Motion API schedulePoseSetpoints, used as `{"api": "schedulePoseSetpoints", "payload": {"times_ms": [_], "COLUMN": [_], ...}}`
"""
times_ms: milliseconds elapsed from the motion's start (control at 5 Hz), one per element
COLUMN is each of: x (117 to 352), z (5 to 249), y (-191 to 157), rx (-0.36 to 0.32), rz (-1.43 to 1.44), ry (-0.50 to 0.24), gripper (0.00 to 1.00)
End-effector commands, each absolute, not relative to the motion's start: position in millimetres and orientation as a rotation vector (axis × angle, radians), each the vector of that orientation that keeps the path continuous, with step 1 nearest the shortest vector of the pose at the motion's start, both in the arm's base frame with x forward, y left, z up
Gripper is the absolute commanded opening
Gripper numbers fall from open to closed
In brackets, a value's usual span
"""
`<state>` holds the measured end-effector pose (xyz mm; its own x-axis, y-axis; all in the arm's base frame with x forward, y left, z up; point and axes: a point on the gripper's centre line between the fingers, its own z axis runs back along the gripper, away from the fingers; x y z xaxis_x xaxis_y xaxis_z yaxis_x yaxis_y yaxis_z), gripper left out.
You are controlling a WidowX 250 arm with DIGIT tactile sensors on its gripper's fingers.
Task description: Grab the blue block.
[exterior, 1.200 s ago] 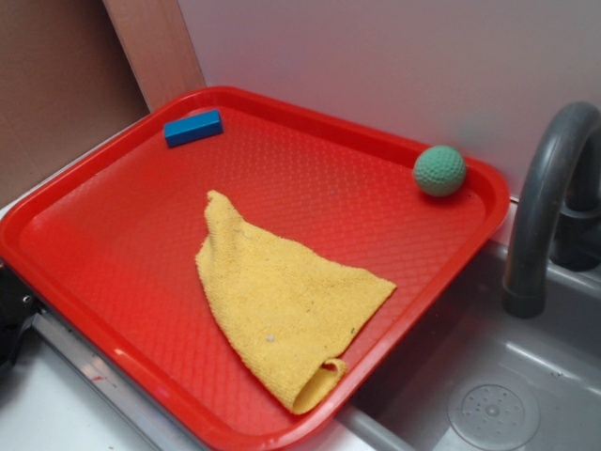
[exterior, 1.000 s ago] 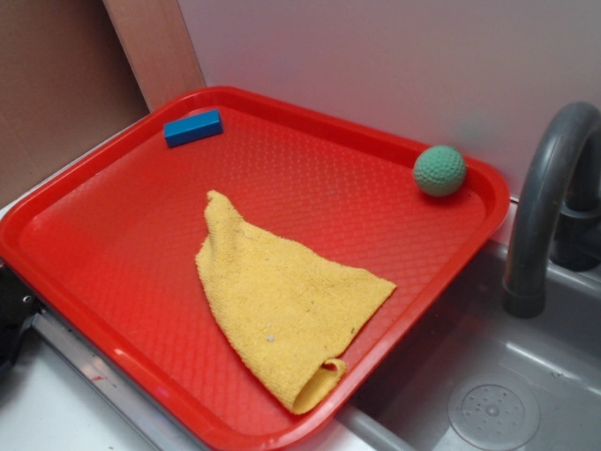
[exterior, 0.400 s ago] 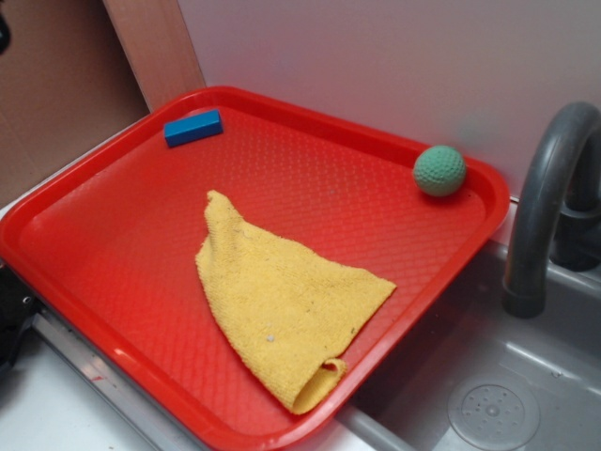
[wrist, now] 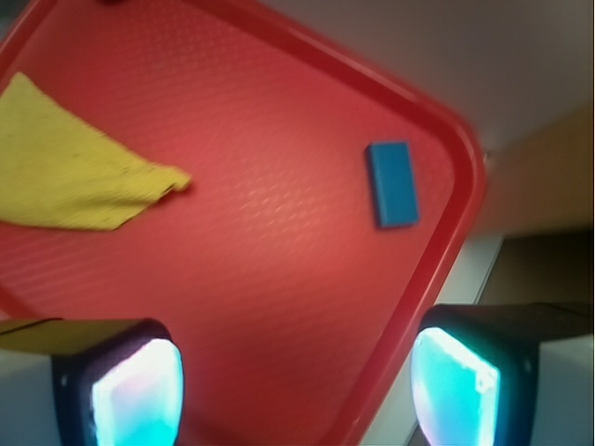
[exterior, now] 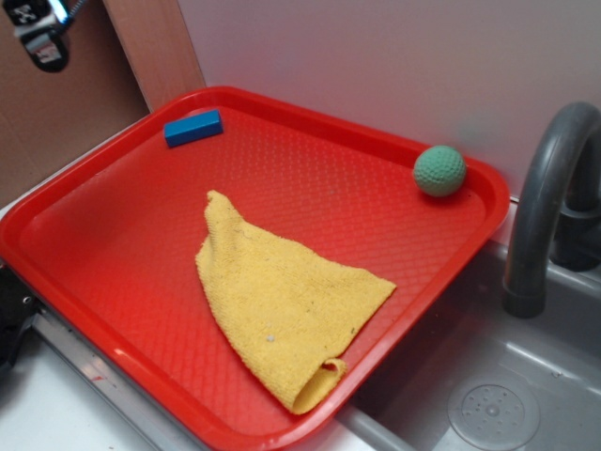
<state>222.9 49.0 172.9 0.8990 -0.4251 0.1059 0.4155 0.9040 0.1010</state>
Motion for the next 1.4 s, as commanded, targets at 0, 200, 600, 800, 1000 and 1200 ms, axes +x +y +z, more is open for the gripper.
{"api": "schedulePoseSetpoints", "payload": {"times_ms": [0,200,600,800,1000,1200], "x": [284,305,318,319,321,319], "z": [123,93,38,22,14,14], "y": [91,87,70,69,71,71], "rx": [0.128,0.143,0.069,0.096,0.128,0.132], "rz": [-0.34,-0.324,-0.393,-0.423,-0.394,-0.383], "ry": [-0.1,-0.063,0.009,0.07,0.11,0.107], "gripper": [1.0,1.0,1.0,1.0,1.0,0.0]}}
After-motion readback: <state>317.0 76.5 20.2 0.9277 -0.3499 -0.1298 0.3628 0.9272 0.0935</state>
